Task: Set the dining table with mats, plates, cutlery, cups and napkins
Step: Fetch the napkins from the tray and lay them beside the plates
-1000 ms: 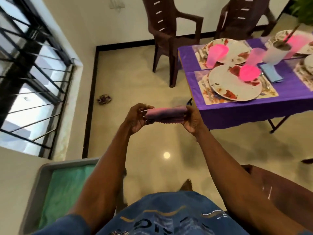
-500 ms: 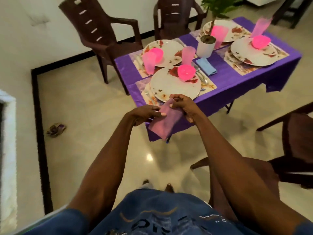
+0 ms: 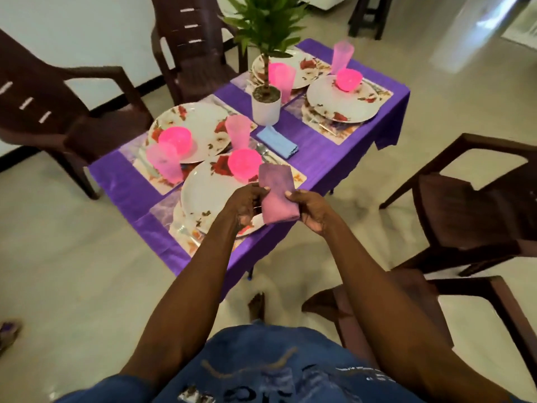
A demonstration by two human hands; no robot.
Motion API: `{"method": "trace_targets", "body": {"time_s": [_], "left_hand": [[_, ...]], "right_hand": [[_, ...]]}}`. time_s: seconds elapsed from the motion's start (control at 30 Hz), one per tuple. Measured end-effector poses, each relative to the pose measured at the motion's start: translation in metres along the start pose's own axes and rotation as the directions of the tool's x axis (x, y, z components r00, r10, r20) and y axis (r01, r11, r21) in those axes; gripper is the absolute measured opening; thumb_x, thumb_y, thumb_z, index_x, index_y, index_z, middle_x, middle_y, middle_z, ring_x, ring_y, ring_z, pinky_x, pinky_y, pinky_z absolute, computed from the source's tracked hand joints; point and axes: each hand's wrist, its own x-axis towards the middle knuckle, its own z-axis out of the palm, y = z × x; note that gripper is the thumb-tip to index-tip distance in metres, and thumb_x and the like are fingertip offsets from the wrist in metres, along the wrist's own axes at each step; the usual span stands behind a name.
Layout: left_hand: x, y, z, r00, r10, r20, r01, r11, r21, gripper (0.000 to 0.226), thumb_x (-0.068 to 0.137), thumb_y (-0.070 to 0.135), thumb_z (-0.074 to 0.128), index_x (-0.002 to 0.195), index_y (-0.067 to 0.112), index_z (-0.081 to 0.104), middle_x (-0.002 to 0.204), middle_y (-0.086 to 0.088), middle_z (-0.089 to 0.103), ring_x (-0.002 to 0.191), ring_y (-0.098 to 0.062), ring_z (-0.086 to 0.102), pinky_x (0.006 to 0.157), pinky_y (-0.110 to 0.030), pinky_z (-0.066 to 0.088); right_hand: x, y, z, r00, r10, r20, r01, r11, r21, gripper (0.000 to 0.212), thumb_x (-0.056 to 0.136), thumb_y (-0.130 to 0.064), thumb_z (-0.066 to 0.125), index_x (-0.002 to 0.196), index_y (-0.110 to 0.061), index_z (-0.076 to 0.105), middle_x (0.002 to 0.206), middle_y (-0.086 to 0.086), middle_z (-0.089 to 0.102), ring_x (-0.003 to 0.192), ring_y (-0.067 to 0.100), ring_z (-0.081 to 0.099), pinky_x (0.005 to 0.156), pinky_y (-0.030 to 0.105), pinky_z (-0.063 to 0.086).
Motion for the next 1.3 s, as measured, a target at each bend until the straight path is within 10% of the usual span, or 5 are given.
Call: {"method": "trace_targets", "body": {"time_s": [0.23, 0.5, 0.7, 1.03, 1.3], "left_hand": [[0.078, 0.04, 0.031, 0.99, -0.107, 0.095, 0.115, 0.99, -0.084, 0.045, 0.092, 0.014, 0.065, 0.13, -0.006, 0.054, 0.123, -0.016, 0.065, 0.12, -0.031, 0.059, 0.097, -0.04, 0.05], [0.149, 0.057, 0.074, 0.982, -0.064, 0.177, 0.12, 0.939, -0.324, 0.014, 0.095, -0.003, 0.049, 0.105, -0.005, 0.06, 0.095, -0.017, 0.072, 0.089, -0.026, 0.07, 0.075, -0.035, 0.06], [0.225, 0.079, 0.12, 0.997, -0.049, 0.064, 0.069, 0.925, -0.374, 0.035, 0.092, -0.004, 0.051, 0.128, -0.008, 0.052, 0.12, -0.021, 0.061, 0.112, -0.029, 0.058, 0.107, -0.04, 0.043], [0.371, 0.115, 0.301, 0.999, 0.025, -0.034, -0.037, 0.899, -0.437, 0.018, 0.095, -0.005, 0.046, 0.098, 0.002, 0.063, 0.084, -0.011, 0.074, 0.081, -0.021, 0.07, 0.064, -0.031, 0.059], [0.467, 0.152, 0.394, 0.992, 0.035, -0.122, -0.1, 0.812, -0.576, 0.018, 0.09, -0.011, 0.051, 0.095, -0.001, 0.064, 0.089, -0.015, 0.073, 0.087, -0.025, 0.067, 0.07, -0.034, 0.058]], "right_hand": [[0.044, -0.042, -0.028, 0.995, 0.003, -0.099, -0.006, 0.999, -0.033, 0.028, 0.084, -0.006, 0.065, 0.112, 0.001, 0.066, 0.107, 0.014, 0.068, 0.097, 0.027, 0.061, 0.09, 0.039, 0.05], [0.085, -0.078, -0.08, 0.991, 0.08, -0.112, -0.076, 0.997, 0.033, 0.039, 0.083, -0.015, 0.07, 0.119, 0.0, 0.061, 0.1, 0.013, 0.068, 0.087, 0.023, 0.065, 0.076, 0.034, 0.058], [0.145, -0.13, -0.136, 0.986, 0.106, -0.128, -0.099, 0.993, 0.061, 0.035, 0.081, -0.002, 0.068, 0.114, 0.006, 0.06, 0.106, 0.019, 0.06, 0.083, 0.023, 0.062, 0.061, 0.029, 0.056], [0.211, -0.266, -0.307, 0.988, 0.146, -0.057, -0.142, 0.987, 0.07, 0.02, 0.091, 0.0, 0.055, 0.11, 0.003, 0.06, 0.099, 0.014, 0.065, 0.082, 0.025, 0.065, 0.068, 0.035, 0.058], [0.277, -0.362, -0.422, 0.977, 0.19, -0.094, -0.199, 0.976, -0.091, 0.023, 0.086, -0.009, 0.071, 0.106, 0.0, 0.063, 0.086, 0.009, 0.065, 0.076, 0.02, 0.066, 0.071, 0.032, 0.061]]}}
